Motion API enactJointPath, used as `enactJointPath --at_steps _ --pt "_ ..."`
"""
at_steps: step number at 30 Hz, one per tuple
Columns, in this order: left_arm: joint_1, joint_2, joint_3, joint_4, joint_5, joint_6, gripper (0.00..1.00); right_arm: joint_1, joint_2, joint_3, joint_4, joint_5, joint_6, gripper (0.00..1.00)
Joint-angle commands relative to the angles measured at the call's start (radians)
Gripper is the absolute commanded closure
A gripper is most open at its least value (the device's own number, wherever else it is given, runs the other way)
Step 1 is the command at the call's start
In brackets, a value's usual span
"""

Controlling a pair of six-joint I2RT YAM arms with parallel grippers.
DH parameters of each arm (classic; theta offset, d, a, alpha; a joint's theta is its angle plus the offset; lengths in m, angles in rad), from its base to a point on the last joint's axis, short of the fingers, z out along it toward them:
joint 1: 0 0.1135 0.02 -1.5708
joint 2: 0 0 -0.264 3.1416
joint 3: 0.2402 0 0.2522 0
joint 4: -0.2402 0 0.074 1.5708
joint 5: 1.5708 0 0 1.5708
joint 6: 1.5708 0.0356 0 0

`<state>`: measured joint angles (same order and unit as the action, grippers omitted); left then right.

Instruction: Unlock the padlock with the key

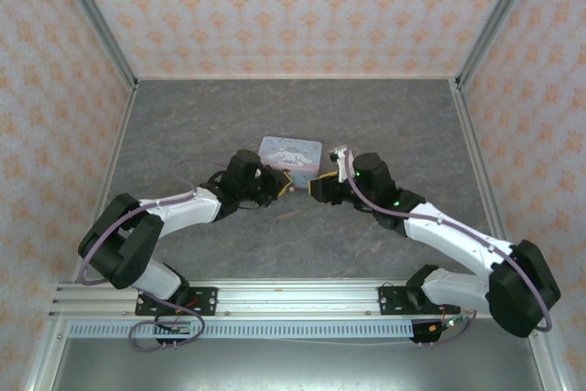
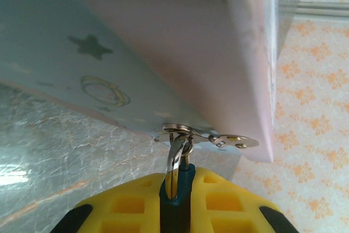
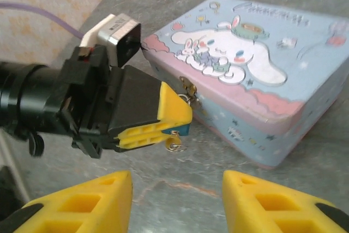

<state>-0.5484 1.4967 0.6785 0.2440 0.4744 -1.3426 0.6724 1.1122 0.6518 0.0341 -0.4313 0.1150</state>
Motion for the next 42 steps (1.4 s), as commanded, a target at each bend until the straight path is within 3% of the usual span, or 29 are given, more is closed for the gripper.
enactJointPath --at_steps 1,7,12,21,37,42 --pt "-0.004 -0.048 0.050 -0.044 -0.021 -0.066 1.00 0.060 -0.048 0.045 -0.110 0.174 -0.336 0.53" --pt "-0.012 -0.067 0.089 -0.104 -0.009 -0.083 1.00 0.198 -0.016 0.040 -0.087 0.386 -0.801 0.53" --pt "-0.019 -0.065 0.086 -0.083 -0.002 -0.116 1.00 0.221 0.039 -0.015 0.069 0.408 -1.007 0.52" --pt "-0.048 -0.058 0.095 -0.082 -0.013 -0.128 1.00 0.226 0.160 0.016 0.159 0.391 -1.004 0.53" --pt "-0.056 -0.051 0.112 -0.091 -0.010 -0.134 1.00 0.236 0.249 0.019 0.248 0.412 -0.922 0.71" --pt "-0.058 -0.053 0.115 -0.089 -0.010 -0.135 1.00 0.236 0.264 0.025 0.256 0.426 -0.907 0.81"
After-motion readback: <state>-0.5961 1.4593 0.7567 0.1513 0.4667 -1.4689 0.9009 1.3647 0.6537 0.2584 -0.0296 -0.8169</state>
